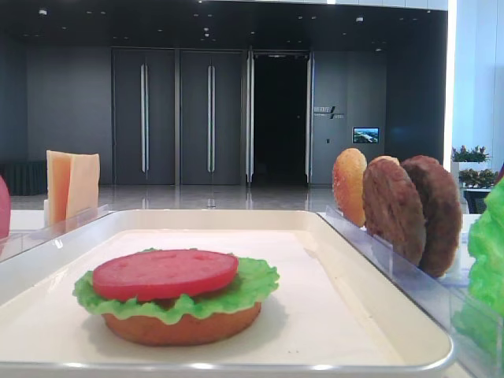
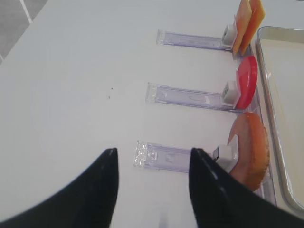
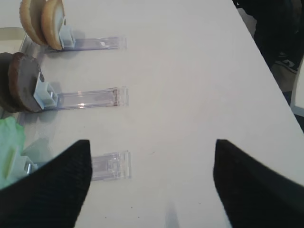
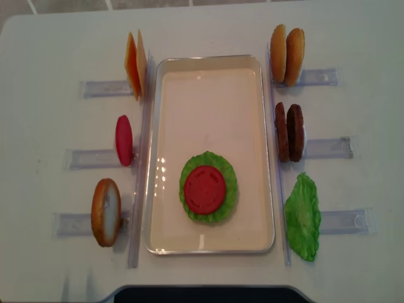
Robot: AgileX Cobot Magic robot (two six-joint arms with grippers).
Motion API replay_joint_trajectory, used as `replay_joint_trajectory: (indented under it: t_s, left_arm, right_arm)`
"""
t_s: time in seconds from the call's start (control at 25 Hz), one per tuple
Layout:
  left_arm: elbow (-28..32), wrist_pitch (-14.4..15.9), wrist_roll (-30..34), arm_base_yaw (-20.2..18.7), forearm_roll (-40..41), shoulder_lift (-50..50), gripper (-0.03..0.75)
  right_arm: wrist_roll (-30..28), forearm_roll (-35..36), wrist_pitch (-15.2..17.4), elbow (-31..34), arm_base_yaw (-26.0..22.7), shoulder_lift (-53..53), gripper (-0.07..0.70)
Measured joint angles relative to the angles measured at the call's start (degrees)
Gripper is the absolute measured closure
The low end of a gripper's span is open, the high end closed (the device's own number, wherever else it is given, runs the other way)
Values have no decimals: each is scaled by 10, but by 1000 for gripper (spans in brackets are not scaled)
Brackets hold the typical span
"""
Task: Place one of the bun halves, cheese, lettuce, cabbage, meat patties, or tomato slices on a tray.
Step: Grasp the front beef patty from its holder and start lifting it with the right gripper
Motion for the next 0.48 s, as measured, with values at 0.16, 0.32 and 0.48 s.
replay_joint_trajectory:
  t_s: [0.16,0.32,0.48]
  left_arm:
    - [0,0,0,0,0,0,354]
    - [0,0,0,0,0,0,373]
    - [0,0,0,0,0,0,400]
  right_arm:
    - [0,0,0,0,0,0,97]
    - [0,0,0,0,0,0,97]
    - [0,0,0,0,0,0,97]
